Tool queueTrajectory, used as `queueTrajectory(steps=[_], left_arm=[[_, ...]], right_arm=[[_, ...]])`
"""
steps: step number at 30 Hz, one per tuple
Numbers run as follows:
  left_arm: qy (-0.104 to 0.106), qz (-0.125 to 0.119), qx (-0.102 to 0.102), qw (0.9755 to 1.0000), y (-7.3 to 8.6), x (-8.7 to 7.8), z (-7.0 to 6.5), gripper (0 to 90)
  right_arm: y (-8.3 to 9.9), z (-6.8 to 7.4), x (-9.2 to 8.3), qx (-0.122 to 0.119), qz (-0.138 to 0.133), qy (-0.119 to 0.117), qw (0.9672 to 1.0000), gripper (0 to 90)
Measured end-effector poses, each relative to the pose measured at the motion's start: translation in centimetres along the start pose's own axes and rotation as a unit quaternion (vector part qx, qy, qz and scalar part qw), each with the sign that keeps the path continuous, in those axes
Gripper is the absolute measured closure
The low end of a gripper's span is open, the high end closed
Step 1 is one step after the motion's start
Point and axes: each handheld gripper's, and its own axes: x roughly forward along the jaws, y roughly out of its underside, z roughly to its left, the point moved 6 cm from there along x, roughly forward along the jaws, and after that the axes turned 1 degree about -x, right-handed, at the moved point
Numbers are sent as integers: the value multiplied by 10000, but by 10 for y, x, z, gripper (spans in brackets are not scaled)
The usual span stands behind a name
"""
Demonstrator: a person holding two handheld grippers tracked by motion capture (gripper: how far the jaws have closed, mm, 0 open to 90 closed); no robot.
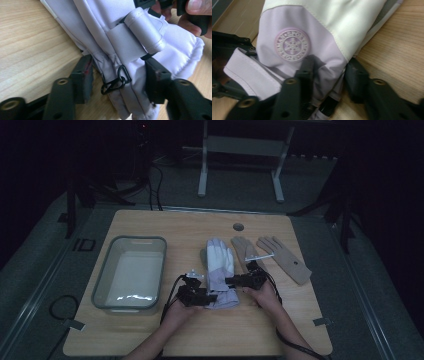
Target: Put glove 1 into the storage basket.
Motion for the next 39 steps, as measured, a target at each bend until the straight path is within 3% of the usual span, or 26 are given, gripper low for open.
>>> queueTrajectory(steps=[7,10,16,27,39], left_arm=[[-36,51,74,10000,-1,-4,-4,680],[11,149,37,9999,-4,-5,-4,722],[26,255,173,9995,-7,-7,-5,747],[-42,313,527,9981,-15,-20,-12,757],[-56,306,747,9967,-35,-48,-13,756]], right_arm=[[-3,13,-1,-335,76,630,9974,765],[-5,18,-2,-467,73,876,9950,780],[-6,27,-3,-757,67,1265,9890,788],[-14,38,-11,-876,-43,1316,9874,795],[-38,60,-25,-969,-225,1398,9852,794]])
